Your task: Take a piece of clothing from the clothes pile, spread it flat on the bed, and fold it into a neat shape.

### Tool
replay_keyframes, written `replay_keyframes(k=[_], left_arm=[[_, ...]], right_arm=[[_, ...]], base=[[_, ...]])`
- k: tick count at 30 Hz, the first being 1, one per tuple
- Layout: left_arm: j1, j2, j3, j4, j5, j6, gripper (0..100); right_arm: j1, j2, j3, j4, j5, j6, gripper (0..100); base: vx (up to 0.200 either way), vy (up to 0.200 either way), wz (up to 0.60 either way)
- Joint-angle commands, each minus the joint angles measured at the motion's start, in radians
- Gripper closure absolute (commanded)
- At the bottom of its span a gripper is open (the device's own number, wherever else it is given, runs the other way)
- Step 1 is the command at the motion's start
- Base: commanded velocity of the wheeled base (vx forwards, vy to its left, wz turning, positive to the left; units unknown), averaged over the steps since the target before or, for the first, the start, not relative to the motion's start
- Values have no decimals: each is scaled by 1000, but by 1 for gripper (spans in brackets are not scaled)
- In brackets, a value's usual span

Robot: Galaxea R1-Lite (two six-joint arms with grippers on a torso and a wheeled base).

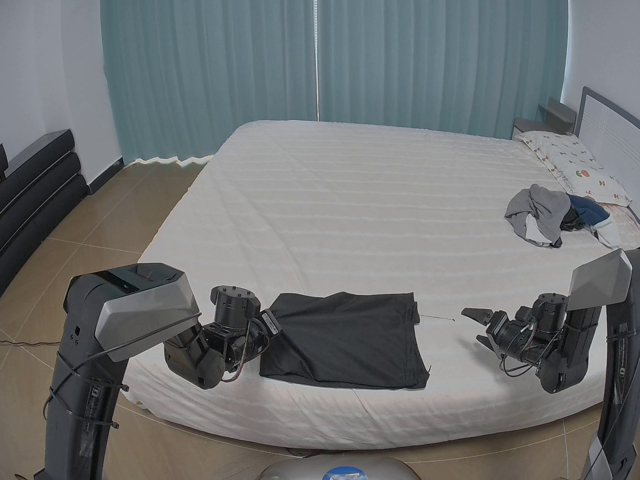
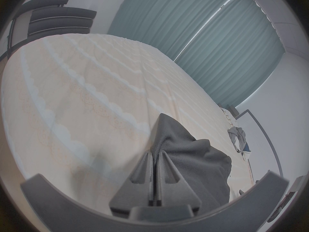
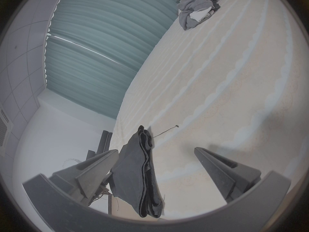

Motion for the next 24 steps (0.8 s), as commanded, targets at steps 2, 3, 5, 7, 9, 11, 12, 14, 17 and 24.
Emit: replay_keyframes(k=[2,3,5,7,9,11,12,14,17,24], left_arm=[[-2,3,2,-2,0,0,100],[-2,3,2,-2,0,0,100],[-3,3,7,-2,0,0,100],[-3,1,8,0,0,0,100],[-5,-2,11,3,0,0,100],[-5,-2,11,3,0,0,0],[-5,-2,11,3,0,0,0],[-3,-3,11,3,0,0,0],[-3,-5,16,3,0,-2,0],[3,-60,76,3,-14,-57,0]], right_arm=[[9,22,5,-3,-1,-3,0],[12,22,5,-4,-3,-3,0],[17,24,4,-10,-14,-3,0],[18,25,4,-17,-26,-3,0],[23,25,5,-17,-26,-3,0],[28,27,5,-17,-27,-3,0],[28,27,5,-17,-27,-3,0],[29,33,5,-17,-27,-3,0],[29,35,4,-17,-31,-3,0],[46,35,4,-18,-66,-3,0]], base=[[0,0,0],[0,0,0],[0,0,0],[0,0,0],[0,0,0],[0,0,0],[0,0,0],[0,0,0],[0,0,0],[0,0,0]])
